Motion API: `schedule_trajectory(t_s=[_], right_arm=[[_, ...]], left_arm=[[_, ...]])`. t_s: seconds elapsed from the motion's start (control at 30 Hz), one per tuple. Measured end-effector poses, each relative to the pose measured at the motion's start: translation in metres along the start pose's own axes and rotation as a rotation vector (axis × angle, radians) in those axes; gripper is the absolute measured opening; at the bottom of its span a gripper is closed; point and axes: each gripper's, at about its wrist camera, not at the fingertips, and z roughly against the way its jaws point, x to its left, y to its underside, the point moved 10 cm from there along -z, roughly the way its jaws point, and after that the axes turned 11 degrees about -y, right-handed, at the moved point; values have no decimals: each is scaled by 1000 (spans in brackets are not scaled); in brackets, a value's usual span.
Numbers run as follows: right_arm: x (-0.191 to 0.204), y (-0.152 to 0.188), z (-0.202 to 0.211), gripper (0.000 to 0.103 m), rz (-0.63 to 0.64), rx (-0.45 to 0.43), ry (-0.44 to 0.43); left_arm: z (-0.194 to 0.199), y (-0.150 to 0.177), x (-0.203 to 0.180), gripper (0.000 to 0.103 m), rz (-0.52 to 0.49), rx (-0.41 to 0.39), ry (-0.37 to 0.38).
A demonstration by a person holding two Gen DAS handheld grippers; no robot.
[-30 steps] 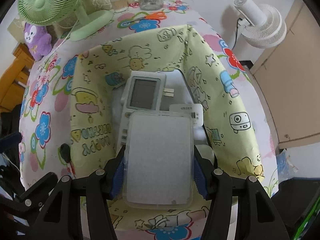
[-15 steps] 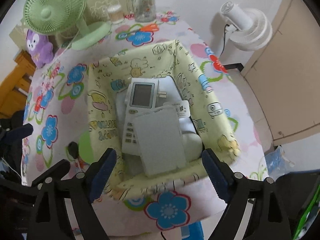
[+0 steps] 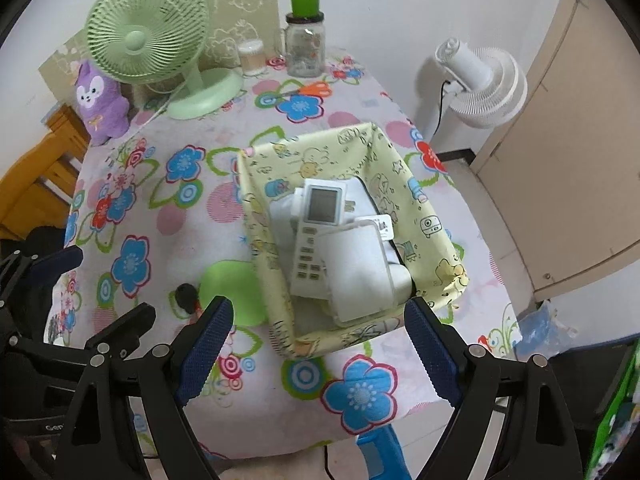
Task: Organize rigid objects
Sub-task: 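Withdraw both open grippers from the fabric box, then move the left tool down to the small black object while the right tool approaches the green lid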
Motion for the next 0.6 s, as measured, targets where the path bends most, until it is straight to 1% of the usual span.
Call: schedule_trajectory(t_s=[0.07,0.2,0.37,0.6], right_arm=[[10,0,7,89,13,-14,5],[28,0,20,89,31,-40,0],[49,1,31,89,51,-61,-3],[72,6,38,89,68,-74,-24]], left_arm=[[4,2,6,99,-8,-13,5],[12,6,23,99,-23,-45,-10],[20,13,41,99,-8,-62,-4],[25,23,55,101,2,-75,-1]])
